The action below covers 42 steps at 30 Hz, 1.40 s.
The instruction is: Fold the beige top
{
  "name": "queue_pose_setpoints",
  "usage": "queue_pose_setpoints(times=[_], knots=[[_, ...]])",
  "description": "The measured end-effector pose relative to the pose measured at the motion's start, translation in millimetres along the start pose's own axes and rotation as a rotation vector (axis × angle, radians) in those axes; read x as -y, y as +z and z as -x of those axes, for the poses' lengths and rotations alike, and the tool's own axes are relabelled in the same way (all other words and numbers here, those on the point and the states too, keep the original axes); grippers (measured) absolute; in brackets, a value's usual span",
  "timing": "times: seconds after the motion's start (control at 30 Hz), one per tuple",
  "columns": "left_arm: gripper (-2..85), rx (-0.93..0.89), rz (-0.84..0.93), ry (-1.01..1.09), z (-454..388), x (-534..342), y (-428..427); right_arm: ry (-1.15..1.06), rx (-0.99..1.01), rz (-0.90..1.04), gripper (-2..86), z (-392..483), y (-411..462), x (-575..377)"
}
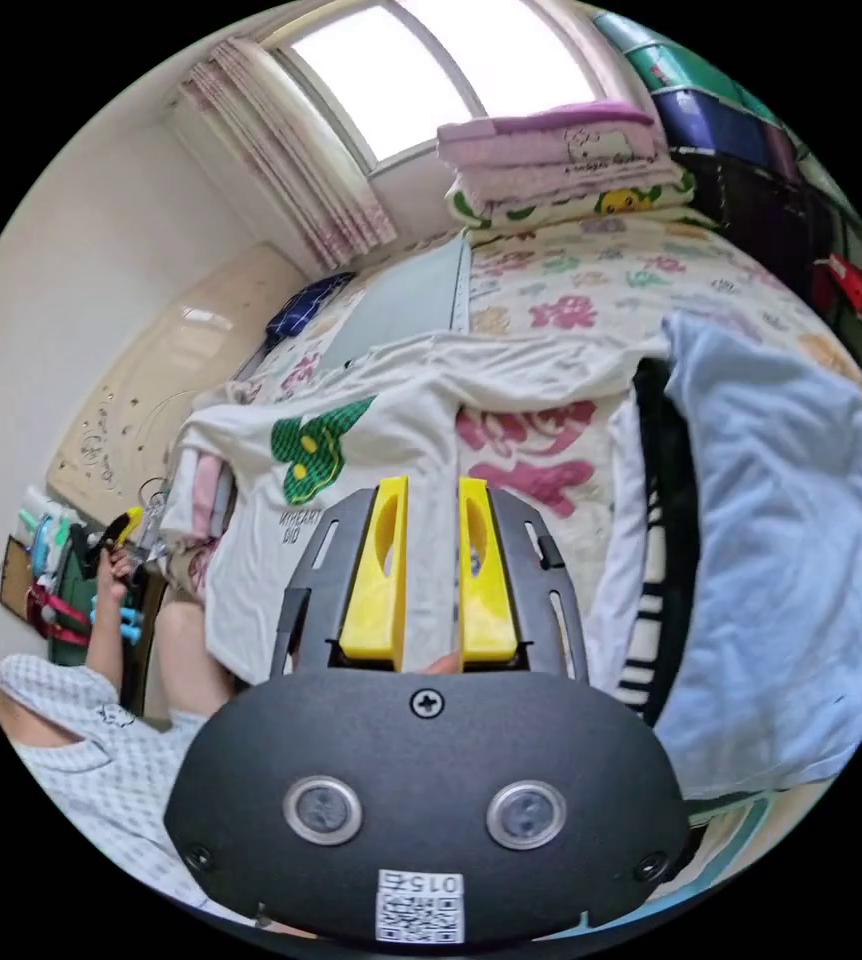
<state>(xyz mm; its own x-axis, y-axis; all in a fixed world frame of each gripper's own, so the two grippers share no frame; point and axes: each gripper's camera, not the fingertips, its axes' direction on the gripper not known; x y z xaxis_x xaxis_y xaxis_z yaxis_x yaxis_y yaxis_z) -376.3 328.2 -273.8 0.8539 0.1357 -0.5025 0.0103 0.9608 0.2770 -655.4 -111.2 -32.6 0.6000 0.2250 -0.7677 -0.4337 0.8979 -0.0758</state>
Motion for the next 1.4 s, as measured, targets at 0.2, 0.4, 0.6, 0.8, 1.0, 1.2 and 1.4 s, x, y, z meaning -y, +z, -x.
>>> queue_pose_setpoints(times=[0.2,0.4,0.6,0.8,1.0,1.2,1.4], knots=[[8.7,0.031,0.213,-0.146,35.2,-85.8,53.8,-0.001,-0.069,0.165,12.2,-0.4,7.1,-40.8],[10.3,0.025,0.242,-0.184,57.0,-111.3,89.1,0.03,-0.099,0.267,13.3,-13.6,27.0,-60.4],[9.9,0.007,0.243,-0.164,61.7,-107.3,115.3,0.079,-0.009,0.328,12.6,-27.8,50.5,-57.4],[0.9,0.04,0.299,-0.11,46.2,-103.1,140.4,0.016,-0.114,0.358,7.9,-8.0,73.7,-54.7],[-0.7,0.033,0.285,-0.086,30.5,-104.2,118.7,-0.006,0.019,0.314,-0.4,-9.7,80.3,-63.3],[-0.8,0.133,0.456,-0.123,38.6,-94.4,118.7,0.039,-0.01,0.236,-0.8,-12.2,93.4,-63.1],[-0.8,0.101,0.25,0.087,-18.4,0.4,103.4,-0.145,-0.205,0.069,-0.5,48.3,104.4,-7.2]])
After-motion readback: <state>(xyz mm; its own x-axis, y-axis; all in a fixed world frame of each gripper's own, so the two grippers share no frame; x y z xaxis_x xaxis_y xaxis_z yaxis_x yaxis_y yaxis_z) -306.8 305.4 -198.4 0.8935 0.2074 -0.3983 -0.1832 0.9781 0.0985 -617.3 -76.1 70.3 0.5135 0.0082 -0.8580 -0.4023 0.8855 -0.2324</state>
